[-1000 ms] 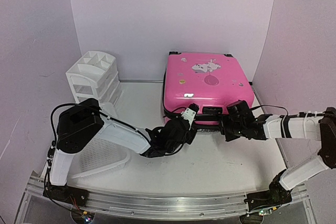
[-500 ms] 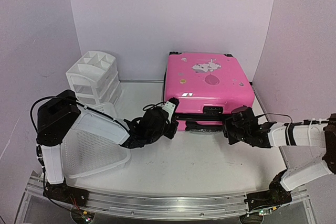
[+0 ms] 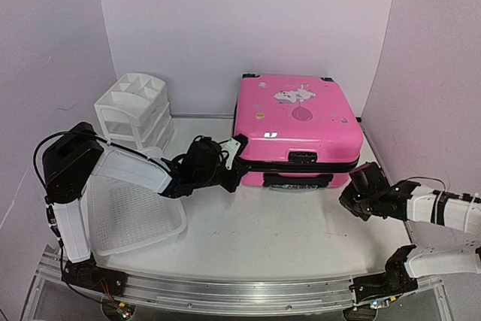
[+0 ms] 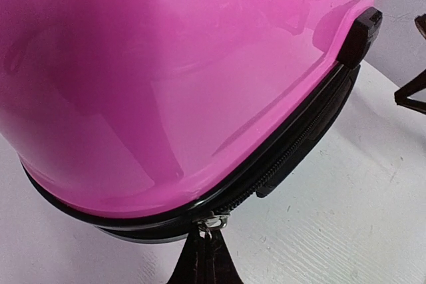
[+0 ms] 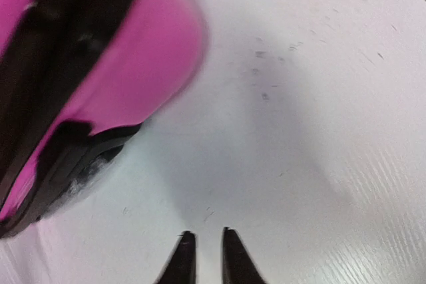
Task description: Open, take out, and arrange the luggage
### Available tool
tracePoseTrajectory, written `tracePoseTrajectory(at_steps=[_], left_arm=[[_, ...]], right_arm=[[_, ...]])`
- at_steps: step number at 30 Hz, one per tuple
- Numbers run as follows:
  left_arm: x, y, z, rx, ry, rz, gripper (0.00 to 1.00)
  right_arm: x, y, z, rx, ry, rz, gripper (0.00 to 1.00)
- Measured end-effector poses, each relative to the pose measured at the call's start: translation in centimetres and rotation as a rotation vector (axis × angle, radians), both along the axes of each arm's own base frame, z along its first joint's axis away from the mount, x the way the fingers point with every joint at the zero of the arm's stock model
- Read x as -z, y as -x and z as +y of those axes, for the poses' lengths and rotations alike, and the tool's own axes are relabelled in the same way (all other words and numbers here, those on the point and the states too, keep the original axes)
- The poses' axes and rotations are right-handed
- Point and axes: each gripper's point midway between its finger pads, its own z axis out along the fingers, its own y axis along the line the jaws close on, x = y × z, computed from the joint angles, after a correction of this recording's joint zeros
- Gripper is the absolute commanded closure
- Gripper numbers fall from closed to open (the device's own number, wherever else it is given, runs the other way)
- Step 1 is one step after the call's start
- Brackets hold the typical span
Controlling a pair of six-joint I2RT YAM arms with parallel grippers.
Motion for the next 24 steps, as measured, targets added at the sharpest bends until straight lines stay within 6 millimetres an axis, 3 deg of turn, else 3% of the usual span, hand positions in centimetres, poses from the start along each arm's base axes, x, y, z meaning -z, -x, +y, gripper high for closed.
tracePoseTrajectory(at_steps=[3,4,7,10,14,17,19,24], left_arm=[[-0.1,0.5,-0.2,0.046,0.031,0.035,1.0],[-0.1,0.8,-0.4,0.061,0.034,0.04,1.0],[-0.1,1.6,-1.0,0.089,0.043,0.052,1.0],[-0.1,2.3,-1.4,0.097,0.052,0.067,1.0],[-0.2,2.9,-1.8,0.101,0.061,0.078,1.0],[-0.1,3.2,-1.7,0.091,0.06,0.08,1.0],[-0.2,3.3,-1.7,0.079,0.06,0.079,1.0],[-0.2,3.6,-1.9,0.044,0.06,0.083,1.0]], right_arm=[[-4.2,-0.7,2.9,-0.281,0.063,-0.01,0.3],[-5.3,-0.7,3.6,-0.363,0.087,-0.015,0.24],[-9.2,-0.2,6.1,-0.685,0.176,-0.037,0.19],[-11.0,1.4,8.1,-1.001,0.254,-0.05,0.03],[-9.8,4.5,10.3,-1.421,0.306,-0.06,0.02],[-8.4,6.4,10.8,-1.706,0.371,-0.055,0.02],[-8.3,6.4,11.3,-1.835,0.418,-0.08,0.03],[-9.0,5.4,12.9,-2.065,0.524,-0.225,0.23]])
